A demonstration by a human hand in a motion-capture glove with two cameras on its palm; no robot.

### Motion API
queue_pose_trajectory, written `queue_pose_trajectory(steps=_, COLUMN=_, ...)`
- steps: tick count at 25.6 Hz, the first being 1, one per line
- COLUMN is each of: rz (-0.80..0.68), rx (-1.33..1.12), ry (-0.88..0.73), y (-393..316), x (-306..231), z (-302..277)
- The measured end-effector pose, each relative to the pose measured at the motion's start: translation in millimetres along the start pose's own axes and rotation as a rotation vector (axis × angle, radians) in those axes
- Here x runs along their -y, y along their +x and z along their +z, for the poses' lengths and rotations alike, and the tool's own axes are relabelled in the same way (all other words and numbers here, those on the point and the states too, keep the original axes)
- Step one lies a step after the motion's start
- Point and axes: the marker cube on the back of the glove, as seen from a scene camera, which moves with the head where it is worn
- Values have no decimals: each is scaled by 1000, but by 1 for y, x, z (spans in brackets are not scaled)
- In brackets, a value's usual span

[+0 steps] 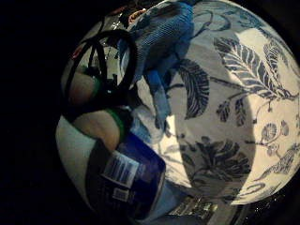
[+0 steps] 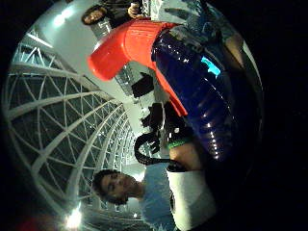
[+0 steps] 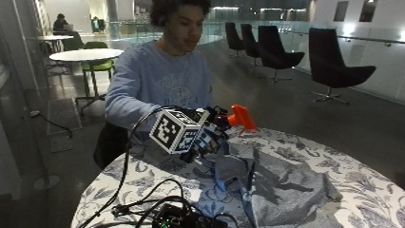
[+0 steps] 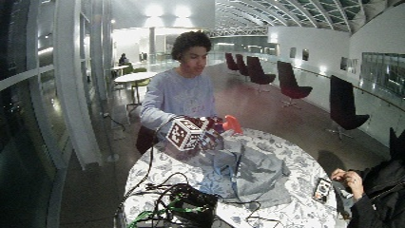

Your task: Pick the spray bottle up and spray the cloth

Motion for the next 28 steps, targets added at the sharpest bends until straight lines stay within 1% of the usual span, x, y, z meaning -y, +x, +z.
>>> queue_pose_trajectory(steps=3, rz=-59, rx=53, ry=3, y=-8, x=-4, z=13)
queue_pose_trajectory(steps=5, rz=-128, rx=91, ry=-5, y=-18, x=-9, z=27)
queue_pose_trajectory(steps=7, rz=-227, rx=118, ry=-25, y=-32, x=-13, z=46)
queue_pose_trajectory(steps=13, rz=-587, rx=199, ry=-89, y=-75, x=-13, z=113)
queue_pose_trajectory(steps=16, rz=-713, rx=247, ry=-137, y=-92, x=-7, z=149)
queue_pose_trajectory(steps=21, rz=-795, rx=303, ry=-215, y=-111, x=30, z=203)
queue_pose_trajectory(steps=23, rz=-801, rx=277, ry=-233, y=-107, x=46, z=222)
queue_pose_trajectory(steps=26, rz=-797, rx=168, ry=-255, y=-87, x=68, z=244)
queue_pose_trajectory(steps=28, rz=-772, rx=162, ry=-270, y=-79, x=74, z=252)
